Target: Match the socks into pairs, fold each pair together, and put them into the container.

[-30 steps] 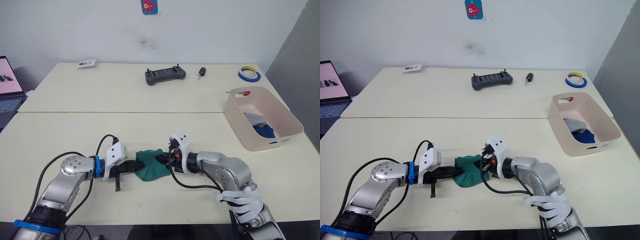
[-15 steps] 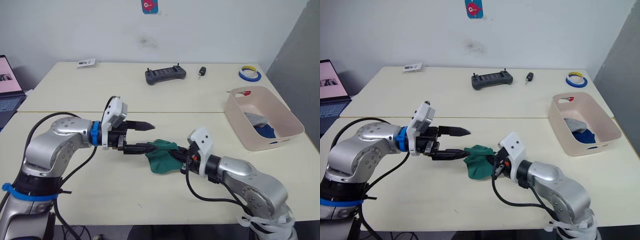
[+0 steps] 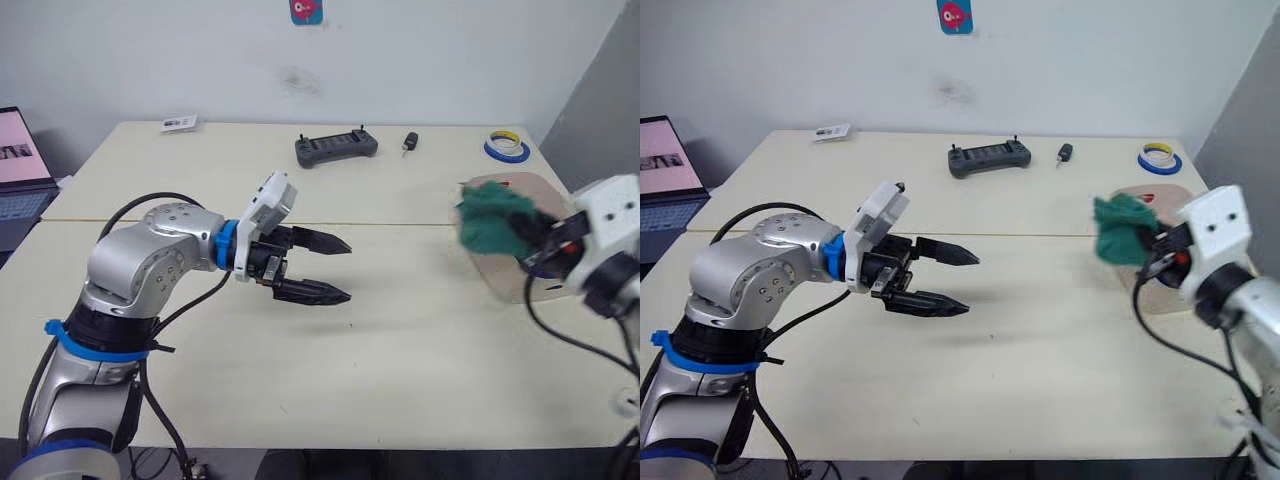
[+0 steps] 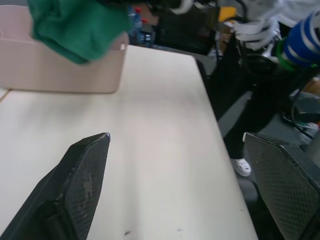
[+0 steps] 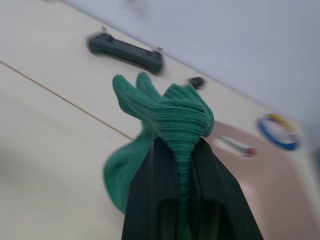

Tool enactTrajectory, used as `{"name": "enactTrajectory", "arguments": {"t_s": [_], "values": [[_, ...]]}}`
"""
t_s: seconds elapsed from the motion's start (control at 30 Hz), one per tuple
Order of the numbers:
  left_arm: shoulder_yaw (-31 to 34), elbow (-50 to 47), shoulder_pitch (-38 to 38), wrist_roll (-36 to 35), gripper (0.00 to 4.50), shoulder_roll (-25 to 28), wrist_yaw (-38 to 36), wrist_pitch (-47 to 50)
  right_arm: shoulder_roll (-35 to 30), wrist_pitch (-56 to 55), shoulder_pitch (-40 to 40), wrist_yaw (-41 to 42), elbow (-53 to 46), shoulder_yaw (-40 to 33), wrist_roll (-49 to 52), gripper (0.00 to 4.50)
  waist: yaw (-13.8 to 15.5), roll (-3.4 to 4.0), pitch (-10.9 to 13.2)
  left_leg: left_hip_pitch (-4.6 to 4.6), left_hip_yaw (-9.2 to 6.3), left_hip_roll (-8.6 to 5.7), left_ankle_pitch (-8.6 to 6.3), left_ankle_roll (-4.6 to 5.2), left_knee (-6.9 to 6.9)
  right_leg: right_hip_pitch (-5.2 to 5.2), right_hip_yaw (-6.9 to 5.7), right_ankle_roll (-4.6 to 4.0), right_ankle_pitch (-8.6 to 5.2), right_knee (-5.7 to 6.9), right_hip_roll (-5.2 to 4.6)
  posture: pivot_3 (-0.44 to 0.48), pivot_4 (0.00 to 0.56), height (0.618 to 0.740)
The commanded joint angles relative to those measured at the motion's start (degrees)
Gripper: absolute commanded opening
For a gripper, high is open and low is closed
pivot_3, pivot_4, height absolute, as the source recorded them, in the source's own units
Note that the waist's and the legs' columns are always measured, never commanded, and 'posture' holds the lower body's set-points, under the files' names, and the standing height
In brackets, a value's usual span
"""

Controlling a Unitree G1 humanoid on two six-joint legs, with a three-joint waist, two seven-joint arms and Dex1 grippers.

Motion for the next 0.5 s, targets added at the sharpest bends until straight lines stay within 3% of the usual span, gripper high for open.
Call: {"name": "enactTrajectory", "arguments": {"t_s": [0.03,0.23,0.4,0.5], "values": [[-0.7,-1.3,-2.0,-0.8,4.46,-0.7,-1.4,-0.2,-6.0,-18.0,1.5,3.1,9.8,1.3,-10.0,0.0,-0.2,-0.01,0.0,0.0,0.05,0.02,0.0,0.0,0.0,0.0,0.02,0.0,0.0,0.0,0.01,0.0,0.15,0.74],[-1.4,-1.4,-2.9,-0.7,4.46,-3.4,-0.6,0.0,-13.8,-53.2,-3.8,2.5,39.1,11.8,-25.5,0.0,-0.3,-0.02,0.0,0.14,0.5,0.04,0.01,0.0,0.02,-0.03,0.59,0.0,0.0,0.12,0.07,0.0,0.15,0.74],[-1.5,-2.1,-2.3,-0.7,4.46,-4.2,-0.1,0.1,-13.7,-70.7,-12.0,3.7,54.9,20.7,-32.0,0.0,-0.5,-0.05,0.0,0.23,1.05,0.12,0.06,-0.09,0.08,-0.12,1.05,0.0,0.01,0.18,0.07,0.0,0.15,0.74],[-1.6,-2.6,-2.0,-0.7,4.46,-4.5,0.2,0.1,-13.1,-75.1,-14.4,7.5,58.5,24.3,-32.1,0.0,-0.4,-0.07,0.0,0.24,1.11,0.17,0.06,-0.1,0.1,-0.13,1.11,0.01,0.01,0.18,0.04,0.0,0.15,0.74]]}}
